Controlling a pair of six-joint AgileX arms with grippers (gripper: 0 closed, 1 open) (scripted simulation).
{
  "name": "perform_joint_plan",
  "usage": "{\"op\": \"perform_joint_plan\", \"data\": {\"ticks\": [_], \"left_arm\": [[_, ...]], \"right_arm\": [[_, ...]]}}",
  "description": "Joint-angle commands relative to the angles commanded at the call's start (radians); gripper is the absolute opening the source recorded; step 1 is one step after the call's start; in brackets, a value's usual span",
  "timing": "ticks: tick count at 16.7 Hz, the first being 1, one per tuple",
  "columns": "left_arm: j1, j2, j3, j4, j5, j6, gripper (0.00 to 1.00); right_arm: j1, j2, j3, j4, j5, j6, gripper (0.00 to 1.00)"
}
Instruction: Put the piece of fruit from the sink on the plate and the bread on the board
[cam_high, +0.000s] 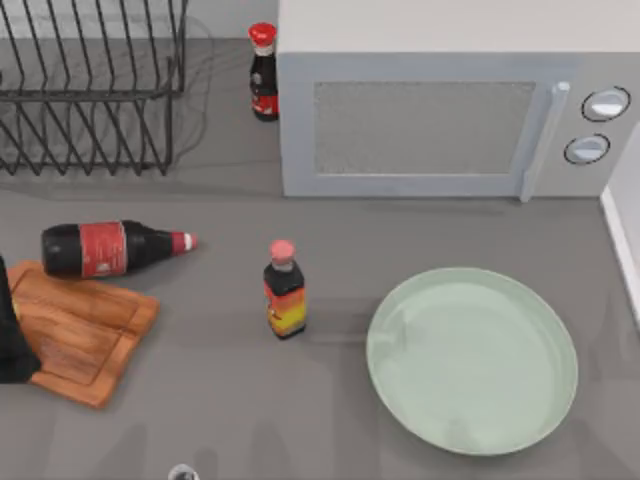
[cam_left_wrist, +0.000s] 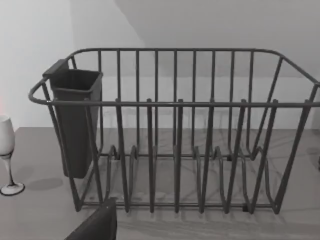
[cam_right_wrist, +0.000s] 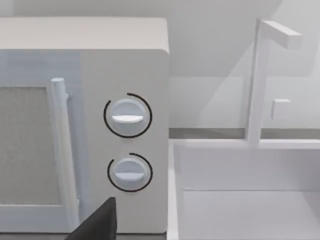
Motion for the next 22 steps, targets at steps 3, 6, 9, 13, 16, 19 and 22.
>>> {"op": "perform_joint_plan", "data": {"ticks": [3, 6, 9, 13, 16, 19, 22], "left_arm": [[0.000, 0.000, 0.000, 0.000, 0.000, 0.000, 1.00], [0.000, 0.000, 0.000, 0.000, 0.000, 0.000, 1.00], [0.000, 0.000, 0.000, 0.000, 0.000, 0.000, 1.00], [0.000, 0.000, 0.000, 0.000, 0.000, 0.000, 1.00], [0.000, 0.000, 0.000, 0.000, 0.000, 0.000, 1.00], [0.000, 0.000, 0.000, 0.000, 0.000, 0.000, 1.00], [0.000, 0.000, 0.000, 0.000, 0.000, 0.000, 1.00]], "right_arm": [[0.000, 0.000, 0.000, 0.000, 0.000, 0.000, 1.00], [0.000, 0.000, 0.000, 0.000, 0.000, 0.000, 1.00], [-0.014, 0.062, 0.054, -0.039, 0.000, -0.013, 1.00], [-0.059, 0.293, 0.234, -0.168, 0.000, -0.056, 1.00], [-0.106, 0.555, 0.422, -0.303, 0.000, -0.101, 1.00], [-0.159, 0.860, 0.633, -0.454, 0.001, -0.152, 1.00], [-0.213, 1.177, 0.846, -0.607, 0.001, -0.203, 1.00]]}}
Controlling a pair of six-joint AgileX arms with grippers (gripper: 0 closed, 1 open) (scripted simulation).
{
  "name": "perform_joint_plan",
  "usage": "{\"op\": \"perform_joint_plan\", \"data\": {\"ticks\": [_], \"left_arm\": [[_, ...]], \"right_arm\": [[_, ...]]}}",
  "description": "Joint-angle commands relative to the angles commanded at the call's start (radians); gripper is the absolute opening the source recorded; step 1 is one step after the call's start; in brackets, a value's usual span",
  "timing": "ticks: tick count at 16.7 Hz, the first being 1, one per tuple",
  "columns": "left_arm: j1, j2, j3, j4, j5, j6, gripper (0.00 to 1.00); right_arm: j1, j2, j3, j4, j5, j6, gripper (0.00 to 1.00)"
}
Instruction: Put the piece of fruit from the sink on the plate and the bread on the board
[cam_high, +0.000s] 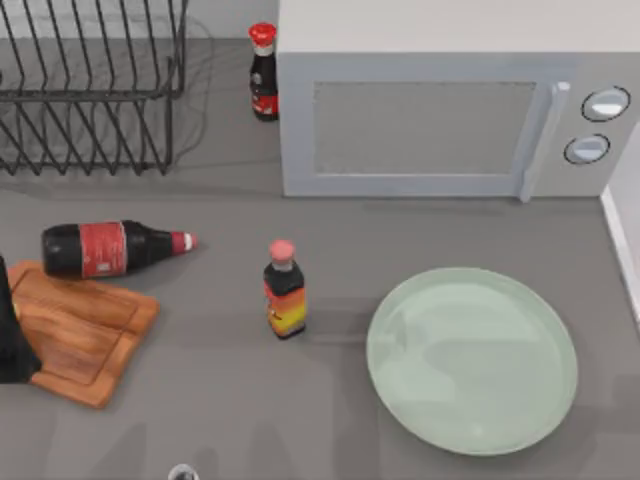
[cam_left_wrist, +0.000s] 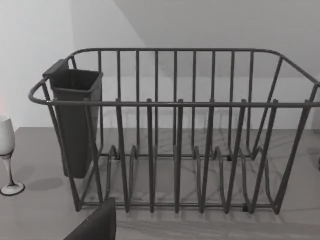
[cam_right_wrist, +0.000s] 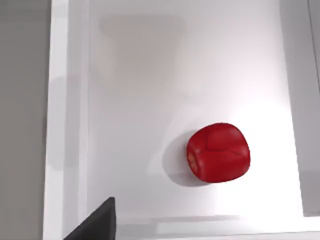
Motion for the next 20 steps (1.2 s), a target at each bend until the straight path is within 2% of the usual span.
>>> {"op": "perform_joint_plan", "data": {"ticks": [5, 9, 16, 20], "left_arm": [[0.000, 0.000, 0.000, 0.000, 0.000, 0.000, 1.00], [0.000, 0.000, 0.000, 0.000, 0.000, 0.000, 1.00], [0.000, 0.000, 0.000, 0.000, 0.000, 0.000, 1.00], [0.000, 0.000, 0.000, 0.000, 0.000, 0.000, 1.00]], "right_arm": [[-0.078, 0.470, 0.310, -0.222, 0.000, -0.074, 1.00], [-0.119, 0.709, 0.471, -0.338, 0.000, -0.113, 1.00], [-0.131, 0.780, 0.521, -0.374, 0.000, -0.125, 1.00], [-0.126, 0.805, 0.501, -0.334, 0.001, -0.124, 1.00]]}}
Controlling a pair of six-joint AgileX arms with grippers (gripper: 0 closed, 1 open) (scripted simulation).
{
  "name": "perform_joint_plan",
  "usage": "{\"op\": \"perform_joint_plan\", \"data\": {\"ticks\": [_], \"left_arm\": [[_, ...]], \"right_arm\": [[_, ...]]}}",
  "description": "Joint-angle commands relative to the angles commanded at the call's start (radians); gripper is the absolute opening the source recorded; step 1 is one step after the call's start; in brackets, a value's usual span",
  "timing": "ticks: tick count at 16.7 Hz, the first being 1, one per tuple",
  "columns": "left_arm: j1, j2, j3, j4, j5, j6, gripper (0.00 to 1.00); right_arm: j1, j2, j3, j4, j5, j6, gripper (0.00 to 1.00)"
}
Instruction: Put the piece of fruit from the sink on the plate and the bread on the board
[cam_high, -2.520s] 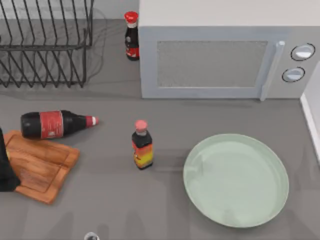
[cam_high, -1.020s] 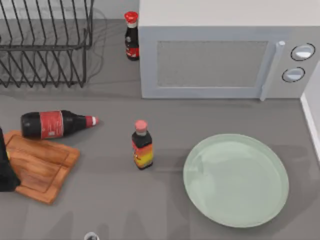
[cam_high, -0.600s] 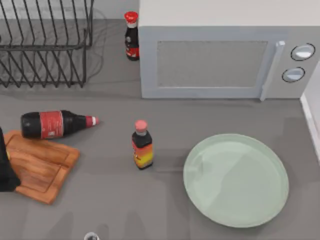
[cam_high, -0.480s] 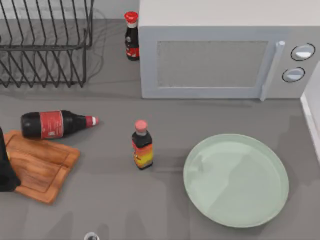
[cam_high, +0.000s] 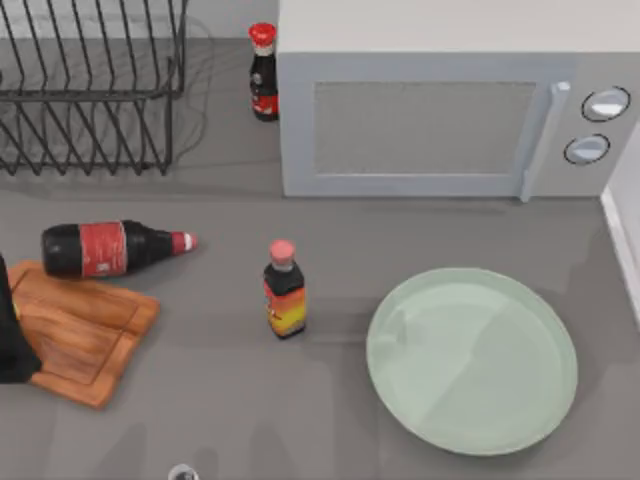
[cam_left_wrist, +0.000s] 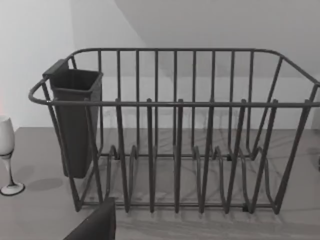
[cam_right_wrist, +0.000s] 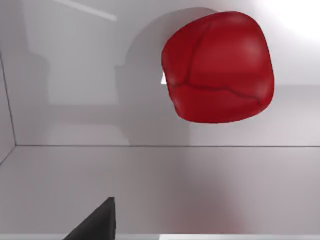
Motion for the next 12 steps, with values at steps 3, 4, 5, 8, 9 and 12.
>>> {"op": "perform_joint_plan", "data": {"ticks": [3, 4, 5, 8, 9, 12], "left_arm": [[0.000, 0.000, 0.000, 0.000, 0.000, 0.000, 1.00], [0.000, 0.000, 0.000, 0.000, 0.000, 0.000, 1.00], [0.000, 0.000, 0.000, 0.000, 0.000, 0.000, 1.00], [0.000, 0.000, 0.000, 0.000, 0.000, 0.000, 1.00], [0.000, 0.000, 0.000, 0.000, 0.000, 0.000, 1.00], [0.000, 0.000, 0.000, 0.000, 0.000, 0.000, 1.00]], "right_arm": [[-0.001, 0.082, -0.046, 0.131, 0.001, 0.001, 1.00], [-0.002, 0.115, -0.066, 0.191, 0.001, 0.001, 1.00], [-0.002, 0.149, -0.086, 0.253, 0.001, 0.002, 1.00], [-0.003, 0.239, -0.140, 0.400, 0.002, 0.004, 1.00], [-0.003, 0.261, -0.153, 0.428, 0.002, 0.004, 1.00], [-0.003, 0.281, -0.165, 0.452, 0.002, 0.004, 1.00]]}}
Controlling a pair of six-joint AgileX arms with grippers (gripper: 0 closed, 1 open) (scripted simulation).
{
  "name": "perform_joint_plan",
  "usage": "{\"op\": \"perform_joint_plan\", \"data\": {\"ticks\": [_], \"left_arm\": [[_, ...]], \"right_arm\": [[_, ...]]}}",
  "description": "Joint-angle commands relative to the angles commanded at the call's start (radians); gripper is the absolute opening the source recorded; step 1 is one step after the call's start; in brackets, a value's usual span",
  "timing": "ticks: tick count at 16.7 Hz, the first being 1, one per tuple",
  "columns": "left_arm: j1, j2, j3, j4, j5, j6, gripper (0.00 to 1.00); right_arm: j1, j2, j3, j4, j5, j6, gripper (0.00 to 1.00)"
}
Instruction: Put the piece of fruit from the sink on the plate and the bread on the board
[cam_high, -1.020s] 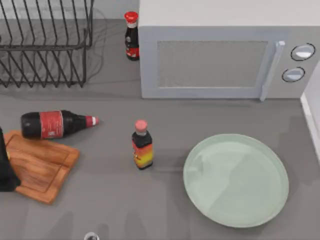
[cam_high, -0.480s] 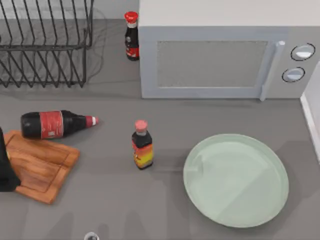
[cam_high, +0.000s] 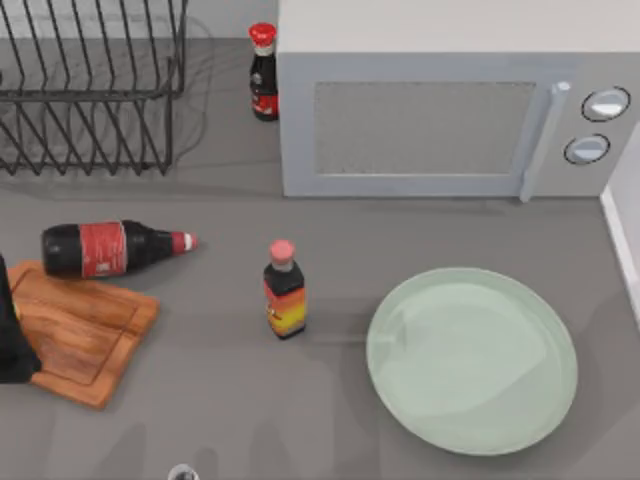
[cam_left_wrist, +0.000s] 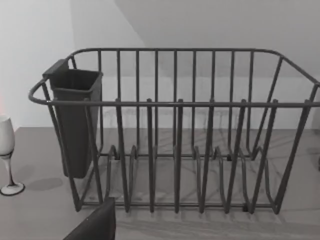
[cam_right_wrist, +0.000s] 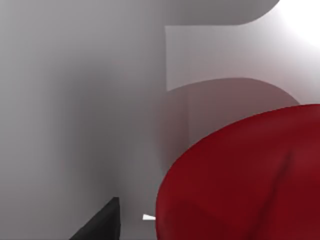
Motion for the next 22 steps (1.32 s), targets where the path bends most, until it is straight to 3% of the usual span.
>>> {"op": "perform_joint_plan", "data": {"ticks": [2, 15, 22], "left_arm": [[0.000, 0.000, 0.000, 0.000, 0.000, 0.000, 1.00], [0.000, 0.000, 0.000, 0.000, 0.000, 0.000, 1.00], [0.000, 0.000, 0.000, 0.000, 0.000, 0.000, 1.00]], "right_arm": [[0.000, 0.000, 0.000, 0.000, 0.000, 0.000, 1.00], [0.000, 0.000, 0.000, 0.000, 0.000, 0.000, 0.02], [0.000, 0.000, 0.000, 0.000, 0.000, 0.000, 0.00]]}}
